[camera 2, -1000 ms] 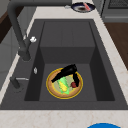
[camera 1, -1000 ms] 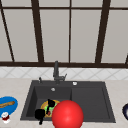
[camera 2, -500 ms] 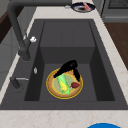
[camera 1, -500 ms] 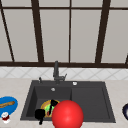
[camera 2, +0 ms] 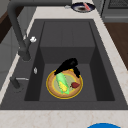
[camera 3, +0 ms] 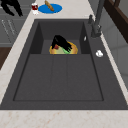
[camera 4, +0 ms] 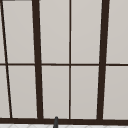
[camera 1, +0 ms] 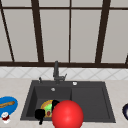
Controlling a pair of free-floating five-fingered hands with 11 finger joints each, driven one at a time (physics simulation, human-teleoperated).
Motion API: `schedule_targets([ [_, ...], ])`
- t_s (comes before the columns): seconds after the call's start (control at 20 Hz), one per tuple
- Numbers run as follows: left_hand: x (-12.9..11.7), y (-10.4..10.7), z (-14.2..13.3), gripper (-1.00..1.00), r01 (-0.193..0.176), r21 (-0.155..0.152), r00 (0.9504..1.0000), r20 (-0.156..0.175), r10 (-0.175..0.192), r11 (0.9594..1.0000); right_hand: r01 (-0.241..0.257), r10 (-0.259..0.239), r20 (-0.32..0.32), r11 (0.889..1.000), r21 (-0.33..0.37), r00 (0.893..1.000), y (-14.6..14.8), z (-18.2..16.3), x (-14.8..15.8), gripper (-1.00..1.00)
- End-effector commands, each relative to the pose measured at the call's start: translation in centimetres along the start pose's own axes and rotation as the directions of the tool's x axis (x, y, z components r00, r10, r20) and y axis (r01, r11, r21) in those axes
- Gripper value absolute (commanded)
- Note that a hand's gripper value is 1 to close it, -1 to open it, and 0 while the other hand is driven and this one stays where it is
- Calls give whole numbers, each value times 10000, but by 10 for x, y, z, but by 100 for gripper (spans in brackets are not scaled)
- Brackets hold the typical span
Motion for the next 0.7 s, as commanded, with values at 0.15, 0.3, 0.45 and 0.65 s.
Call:
schedule_targets([
  [0.15, 0, 0, 0, 0, 0, 0, 10000, 0, 0, 10000, -1101, 1101, 967, 9939, -49, 9892, 0, 1, -2, -100],
  [0.3, 0, 0, 0, 0, 0, 0, 10000, 0, 0, 10000, -1183, 1167, 1219, 9930, 64, 9857, -5, 5, -2, -100],
  [0.45, 0, 0, 0, 0, 0, 0, 10000, 0, 0, 10000, -1198, 1171, 1471, 9928, 94, 9822, -10, 9, -1, -100],
  [0.65, 0, 0, 0, 0, 0, 0, 10000, 0, 0, 10000, -754, 646, 1694, 9955, 578, 9834, -12, 1, 3, -100],
])
